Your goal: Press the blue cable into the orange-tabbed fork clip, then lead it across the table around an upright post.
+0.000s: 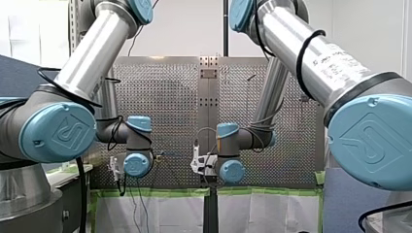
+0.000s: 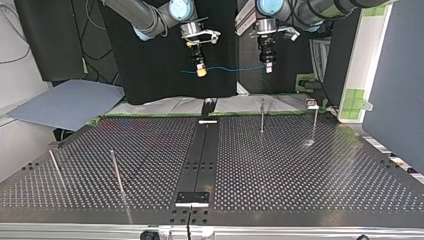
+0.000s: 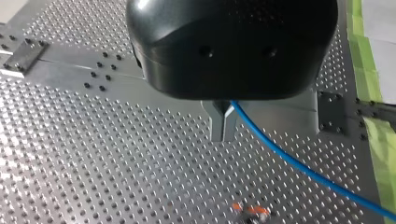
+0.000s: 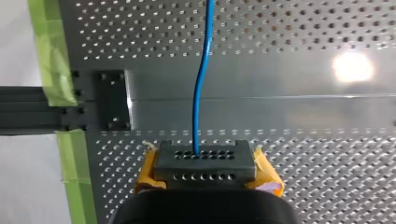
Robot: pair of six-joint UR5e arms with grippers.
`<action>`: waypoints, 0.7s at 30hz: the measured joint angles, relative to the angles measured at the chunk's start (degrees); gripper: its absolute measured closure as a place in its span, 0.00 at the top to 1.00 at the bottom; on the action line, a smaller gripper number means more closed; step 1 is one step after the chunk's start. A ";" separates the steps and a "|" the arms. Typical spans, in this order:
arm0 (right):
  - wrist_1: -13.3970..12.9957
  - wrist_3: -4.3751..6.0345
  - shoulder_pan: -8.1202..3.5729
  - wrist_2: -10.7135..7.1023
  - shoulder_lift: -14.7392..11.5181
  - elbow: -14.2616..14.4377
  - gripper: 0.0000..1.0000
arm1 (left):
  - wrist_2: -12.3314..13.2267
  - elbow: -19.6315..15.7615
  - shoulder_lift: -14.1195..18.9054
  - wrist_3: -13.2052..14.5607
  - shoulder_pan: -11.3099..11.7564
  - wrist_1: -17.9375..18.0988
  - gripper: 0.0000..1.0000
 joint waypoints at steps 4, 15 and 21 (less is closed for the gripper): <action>-0.06 0.03 -0.25 0.12 0.84 -0.75 0.00 | 1.68 -0.56 -2.01 0.47 1.95 2.01 0.00; 0.38 0.02 -0.68 0.24 4.77 -4.46 0.00 | 6.95 -0.70 -6.42 1.53 7.28 6.65 0.00; 2.09 0.02 -0.81 0.18 7.37 -7.01 0.00 | 9.87 0.41 -6.62 1.73 10.20 7.17 0.00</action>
